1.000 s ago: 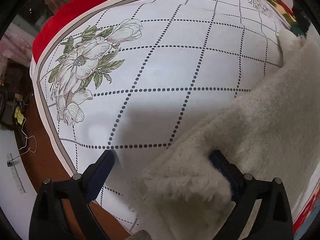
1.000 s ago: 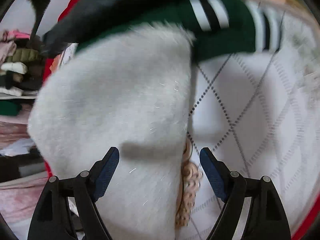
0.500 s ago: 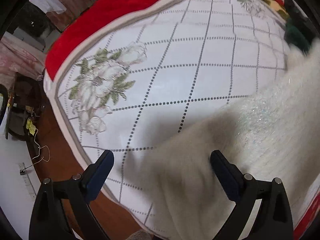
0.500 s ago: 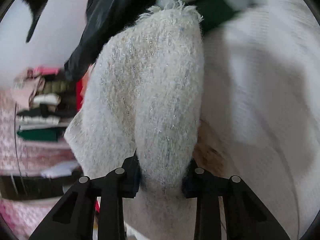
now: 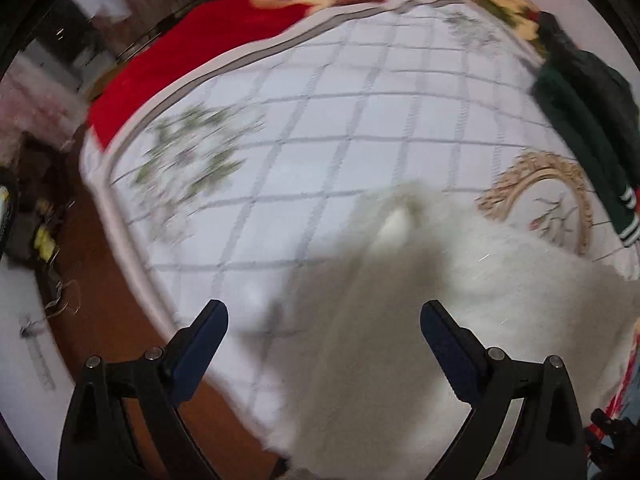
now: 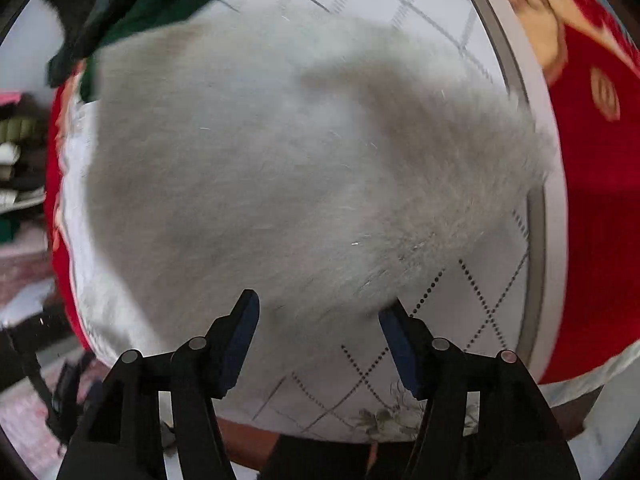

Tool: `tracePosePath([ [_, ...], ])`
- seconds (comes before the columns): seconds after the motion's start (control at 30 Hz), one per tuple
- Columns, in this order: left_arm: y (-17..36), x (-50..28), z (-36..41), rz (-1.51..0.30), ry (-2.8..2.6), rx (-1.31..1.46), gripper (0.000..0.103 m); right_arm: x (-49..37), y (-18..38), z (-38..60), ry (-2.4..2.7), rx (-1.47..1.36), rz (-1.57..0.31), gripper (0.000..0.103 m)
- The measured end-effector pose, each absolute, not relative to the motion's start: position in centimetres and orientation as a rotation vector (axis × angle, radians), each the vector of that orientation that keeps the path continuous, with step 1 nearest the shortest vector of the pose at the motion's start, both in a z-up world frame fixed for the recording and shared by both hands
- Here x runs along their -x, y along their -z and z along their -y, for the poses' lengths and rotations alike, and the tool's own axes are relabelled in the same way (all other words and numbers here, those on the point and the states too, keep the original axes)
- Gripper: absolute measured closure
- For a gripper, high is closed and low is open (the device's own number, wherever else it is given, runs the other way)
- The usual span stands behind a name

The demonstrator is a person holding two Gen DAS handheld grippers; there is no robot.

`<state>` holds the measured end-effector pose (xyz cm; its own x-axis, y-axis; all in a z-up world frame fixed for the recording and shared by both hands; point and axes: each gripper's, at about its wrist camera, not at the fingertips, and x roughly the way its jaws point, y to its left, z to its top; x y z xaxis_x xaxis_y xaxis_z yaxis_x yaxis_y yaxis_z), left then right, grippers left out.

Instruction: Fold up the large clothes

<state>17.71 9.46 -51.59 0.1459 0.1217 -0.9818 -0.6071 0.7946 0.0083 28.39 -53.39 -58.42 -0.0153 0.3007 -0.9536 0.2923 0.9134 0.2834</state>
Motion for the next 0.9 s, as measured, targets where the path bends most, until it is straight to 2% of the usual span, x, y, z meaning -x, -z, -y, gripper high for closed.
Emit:
tracePosePath([
  [0.1, 53.4, -20.5, -9.2, -1.335, -0.493, 0.458, 0.004, -28.7, 54.5, 52.9, -0.072, -0.464, -1.536, 0.039],
  [0.17, 55.9, -22.6, -9.0, -1.369, -0.448, 0.456, 0.008, -29.1, 52.6, 52.5, -0.098, -0.428, -1.499, 0.039],
  [0.2, 57.2, -23.4, -8.9, -1.390, -0.436, 0.455, 0.030, -29.7, 51.9, 52.1, -0.112, -0.409, -1.474, 0.039],
  [0.23, 57.4, -23.5, -8.9, -1.381, -0.440, 0.461, 0.047, -30.6, 51.7, 51.5, -0.123, -0.406, -1.464, 0.039],
  [0.27, 56.9, -23.4, -9.1, -1.342, -0.444, 0.473, 0.073, -31.8, 51.5, 51.6, -0.133, -0.402, -1.460, 0.040],
  [0.3, 56.2, -23.2, -9.2, -1.305, -0.434, 0.487, 0.091, -32.7, 51.5, 51.3, -0.145, -0.397, -1.458, 0.050],
  [0.33, 55.3, -22.8, -9.2, -1.268, -0.429, 0.485, 0.091, -34.3, 52.3, 49.1, -0.167, -0.395, -1.452, 0.069],
  [0.37, 54.5, -22.4, -9.3, -1.240, -0.434, 0.476, 0.092, -35.2, 53.3, 47.4, -0.183, -0.379, -1.450, 0.074],
  [0.47, 52.6, -20.7, -9.9, -1.193, -0.470, 0.471, 0.092, -38.8, 55.2, 44.4, -0.246, -0.328, -1.463, 0.078],
  [0.57, 53.1, -19.8, -11.1, -1.207, -0.505, 0.500, 0.092, -43.2, 58.7, 41.8, -0.237, -0.289, -1.487, 0.083],
  [0.63, 54.9, -19.5, -11.7, -1.251, -0.497, 0.534, 0.092, -45.5, 62.0, 40.4, -0.208, -0.286, -1.548, 0.095],
  [0.73, 57.3, -19.9, -12.4, -1.313, -0.475, 0.550, 0.085, -47.3, 64.6, 38.3, -0.195, -0.213, -1.579, 0.099],
  [0.83, 56.9, -20.5, -12.5, -1.351, -0.460, 0.543, 0.081, -48.6, 64.0, 35.8, -0.215, -0.023, -1.649, 0.098],
  [0.9, 55.5, -20.5, -12.5, -1.343, -0.455, 0.555, 0.076, -49.0, 62.6, 35.9, -0.233, -0.011, -1.680, 0.096],
])
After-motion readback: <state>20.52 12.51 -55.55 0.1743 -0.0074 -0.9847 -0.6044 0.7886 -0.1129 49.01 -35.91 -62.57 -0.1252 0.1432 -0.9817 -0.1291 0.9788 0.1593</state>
